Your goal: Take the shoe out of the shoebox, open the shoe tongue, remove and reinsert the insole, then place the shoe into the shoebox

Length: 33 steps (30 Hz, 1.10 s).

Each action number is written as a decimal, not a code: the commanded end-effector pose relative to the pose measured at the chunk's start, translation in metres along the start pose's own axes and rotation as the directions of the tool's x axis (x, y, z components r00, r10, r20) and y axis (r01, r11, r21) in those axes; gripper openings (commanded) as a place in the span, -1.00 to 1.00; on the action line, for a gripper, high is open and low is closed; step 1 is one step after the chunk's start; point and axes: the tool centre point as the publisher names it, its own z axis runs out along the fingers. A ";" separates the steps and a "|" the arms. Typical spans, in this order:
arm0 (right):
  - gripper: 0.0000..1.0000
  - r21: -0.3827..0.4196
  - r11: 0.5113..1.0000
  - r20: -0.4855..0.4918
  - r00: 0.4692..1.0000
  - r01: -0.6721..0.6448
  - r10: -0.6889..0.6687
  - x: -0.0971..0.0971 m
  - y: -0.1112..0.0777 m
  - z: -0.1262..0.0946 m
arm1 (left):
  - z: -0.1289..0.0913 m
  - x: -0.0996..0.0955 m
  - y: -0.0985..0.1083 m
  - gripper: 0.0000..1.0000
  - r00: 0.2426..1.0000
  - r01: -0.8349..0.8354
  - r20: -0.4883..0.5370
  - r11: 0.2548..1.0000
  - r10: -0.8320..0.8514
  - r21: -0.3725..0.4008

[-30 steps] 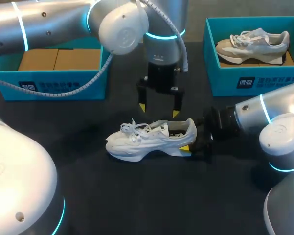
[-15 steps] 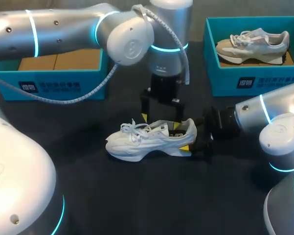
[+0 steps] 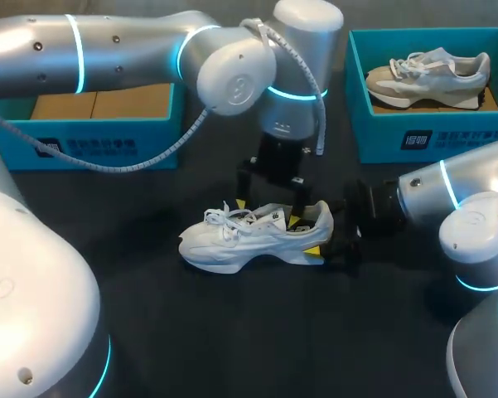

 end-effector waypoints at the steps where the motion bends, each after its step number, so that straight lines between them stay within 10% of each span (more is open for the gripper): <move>1: -1.00 0.007 1.000 0.000 1.000 -0.001 0.001 -0.003 -0.001 0.005 | -0.002 0.001 0.002 1.00 1.000 0.010 0.020 1.000 -0.010 0.000; 24: -1.00 0.007 1.000 0.000 1.000 -0.001 0.001 -0.003 -0.001 0.005 | -0.017 -0.040 0.055 1.00 0.981 0.193 0.000 0.980 -0.193 0.056; 26: -1.00 0.007 1.000 0.000 1.000 -0.001 0.001 -0.003 -0.001 0.005 | -0.018 -0.042 0.057 0.11 0.980 0.197 -0.009 0.978 -0.197 0.060; 27: -1.00 0.007 1.000 0.000 1.000 -0.001 0.001 -0.003 -0.001 0.005 | -0.018 -0.042 0.057 -0.02 0.980 0.199 -0.012 0.978 -0.199 0.062; 33: -1.00 0.007 1.000 0.000 1.000 -0.001 0.001 -0.003 -0.001 0.005 | -0.019 -0.041 0.055 -0.11 0.978 0.208 -0.039 0.976 -0.206 0.068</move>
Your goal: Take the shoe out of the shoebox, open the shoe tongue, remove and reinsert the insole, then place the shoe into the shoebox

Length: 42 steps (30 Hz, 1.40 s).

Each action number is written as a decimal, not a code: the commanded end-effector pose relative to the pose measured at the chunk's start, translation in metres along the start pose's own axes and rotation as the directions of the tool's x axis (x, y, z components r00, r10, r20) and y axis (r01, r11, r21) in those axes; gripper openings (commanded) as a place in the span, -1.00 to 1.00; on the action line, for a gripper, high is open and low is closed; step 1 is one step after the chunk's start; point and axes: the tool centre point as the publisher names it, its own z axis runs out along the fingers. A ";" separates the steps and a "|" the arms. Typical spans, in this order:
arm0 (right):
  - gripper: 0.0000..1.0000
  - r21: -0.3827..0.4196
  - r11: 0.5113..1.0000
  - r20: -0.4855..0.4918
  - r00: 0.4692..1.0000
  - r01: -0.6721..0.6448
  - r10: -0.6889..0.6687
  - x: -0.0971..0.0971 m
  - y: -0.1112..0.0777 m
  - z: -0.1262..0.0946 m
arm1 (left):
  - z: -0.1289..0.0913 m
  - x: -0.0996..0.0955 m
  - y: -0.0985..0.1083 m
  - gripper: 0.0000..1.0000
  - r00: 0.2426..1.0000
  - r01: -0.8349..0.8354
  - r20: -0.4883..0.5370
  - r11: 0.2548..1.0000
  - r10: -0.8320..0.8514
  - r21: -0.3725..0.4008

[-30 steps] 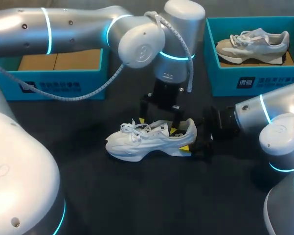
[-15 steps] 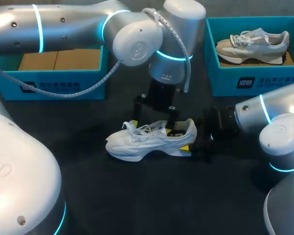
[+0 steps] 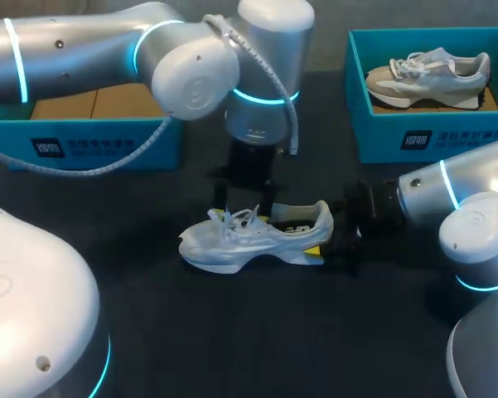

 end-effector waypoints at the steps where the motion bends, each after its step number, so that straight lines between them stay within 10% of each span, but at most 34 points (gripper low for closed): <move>1: -1.00 0.007 1.000 0.000 1.000 -0.002 0.002 -0.003 -0.001 0.005 | 0.000 -0.003 0.000 -0.15 1.000 -0.003 -0.029 1.000 0.003 0.007; 13: -1.00 0.007 1.000 0.000 1.000 -0.002 0.002 -0.003 -0.001 0.005 | -0.007 0.008 -0.011 -0.29 0.999 -0.029 -0.043 0.999 0.030 0.026; 19: -1.00 0.007 1.000 0.000 1.000 -0.002 0.002 -0.003 -0.001 0.005 | -0.008 0.011 -0.020 0.11 0.998 -0.048 -0.032 0.999 0.048 0.024; 32: -1.00 0.007 1.000 0.000 1.000 -0.002 0.002 -0.003 -0.001 0.005 | -0.020 0.014 -0.040 -0.11 0.996 -0.086 0.019 0.996 0.086 0.037; 42: -1.00 0.007 1.000 0.000 1.000 -0.002 0.002 -0.003 -0.001 0.005 | -0.024 0.021 -0.041 -1.00 0.994 -0.110 0.011 0.993 0.109 0.050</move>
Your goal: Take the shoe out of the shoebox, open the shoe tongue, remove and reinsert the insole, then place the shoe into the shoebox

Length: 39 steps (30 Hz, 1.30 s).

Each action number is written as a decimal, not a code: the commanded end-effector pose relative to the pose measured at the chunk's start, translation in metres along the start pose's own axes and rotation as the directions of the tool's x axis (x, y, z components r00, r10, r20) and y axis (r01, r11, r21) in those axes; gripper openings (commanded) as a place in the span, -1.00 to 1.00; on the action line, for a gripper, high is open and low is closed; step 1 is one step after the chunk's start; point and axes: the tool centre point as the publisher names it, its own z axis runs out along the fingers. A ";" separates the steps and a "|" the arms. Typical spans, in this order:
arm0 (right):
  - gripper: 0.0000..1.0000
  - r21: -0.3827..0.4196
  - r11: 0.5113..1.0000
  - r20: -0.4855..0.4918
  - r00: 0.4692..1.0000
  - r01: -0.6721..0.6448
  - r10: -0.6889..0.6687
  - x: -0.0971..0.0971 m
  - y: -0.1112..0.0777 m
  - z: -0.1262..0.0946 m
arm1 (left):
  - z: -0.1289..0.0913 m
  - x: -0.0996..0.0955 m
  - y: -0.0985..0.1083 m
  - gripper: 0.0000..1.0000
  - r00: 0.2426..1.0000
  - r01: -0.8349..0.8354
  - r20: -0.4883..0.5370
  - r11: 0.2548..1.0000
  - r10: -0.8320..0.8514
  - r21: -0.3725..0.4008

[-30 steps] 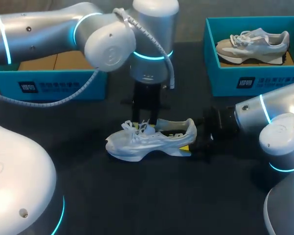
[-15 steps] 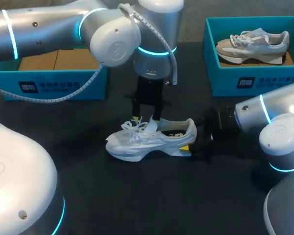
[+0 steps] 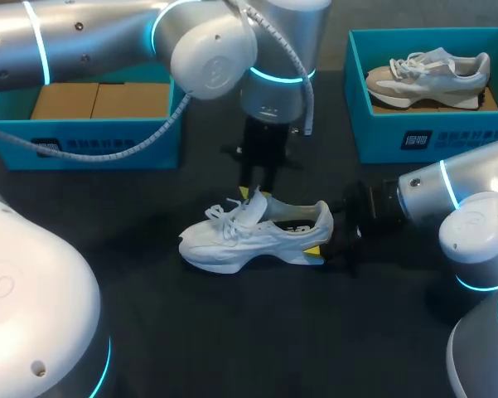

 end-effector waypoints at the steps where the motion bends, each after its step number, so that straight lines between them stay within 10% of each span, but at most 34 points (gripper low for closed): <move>1: -1.00 0.007 1.000 0.000 1.000 -0.001 0.001 -0.003 -0.001 0.005 | -0.002 0.003 0.001 -1.00 1.000 -0.002 -0.003 1.000 0.002 0.002; 17: -1.00 0.007 1.000 0.000 1.000 -0.001 0.001 -0.003 -0.001 0.005 | -0.007 -0.003 0.045 -1.00 0.999 -0.001 -0.053 1.000 0.002 0.022; 39: -1.00 0.007 1.000 0.000 1.000 -0.001 0.001 -0.003 -0.001 0.005 | 0.006 -0.058 0.065 -1.00 0.973 0.229 -0.039 0.969 -0.226 0.094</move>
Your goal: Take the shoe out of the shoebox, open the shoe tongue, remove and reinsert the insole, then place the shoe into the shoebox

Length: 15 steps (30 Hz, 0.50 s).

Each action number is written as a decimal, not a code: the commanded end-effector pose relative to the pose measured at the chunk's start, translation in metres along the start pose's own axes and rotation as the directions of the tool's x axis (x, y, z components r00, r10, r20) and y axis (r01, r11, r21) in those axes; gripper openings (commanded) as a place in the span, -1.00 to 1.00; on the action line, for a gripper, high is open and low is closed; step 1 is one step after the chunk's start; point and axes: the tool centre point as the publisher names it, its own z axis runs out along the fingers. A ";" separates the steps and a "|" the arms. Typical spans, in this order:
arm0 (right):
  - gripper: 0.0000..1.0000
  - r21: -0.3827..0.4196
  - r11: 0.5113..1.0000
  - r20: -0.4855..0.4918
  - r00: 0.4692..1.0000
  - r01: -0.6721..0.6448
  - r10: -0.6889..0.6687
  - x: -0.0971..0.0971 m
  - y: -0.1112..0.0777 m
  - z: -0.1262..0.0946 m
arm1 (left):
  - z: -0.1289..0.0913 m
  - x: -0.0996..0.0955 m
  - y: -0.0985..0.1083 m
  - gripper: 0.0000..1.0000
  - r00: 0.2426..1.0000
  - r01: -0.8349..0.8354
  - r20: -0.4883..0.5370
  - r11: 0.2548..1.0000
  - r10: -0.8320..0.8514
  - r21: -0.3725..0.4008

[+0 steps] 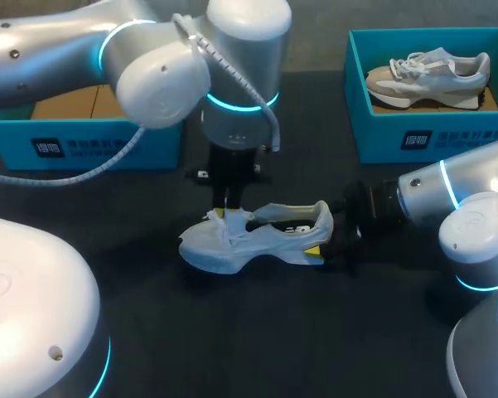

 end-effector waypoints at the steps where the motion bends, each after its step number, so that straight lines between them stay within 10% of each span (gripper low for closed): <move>1: -1.00 0.007 1.000 0.000 1.000 -0.002 0.002 -0.003 -0.001 0.005 | 0.002 -0.018 0.007 -1.00 0.999 0.028 -0.022 0.999 -0.028 0.019; 15: -1.00 0.007 1.000 0.000 1.000 -0.002 0.002 -0.003 -0.001 0.005 | 0.027 -0.052 0.010 -1.00 0.993 0.121 0.012 0.993 -0.121 -0.004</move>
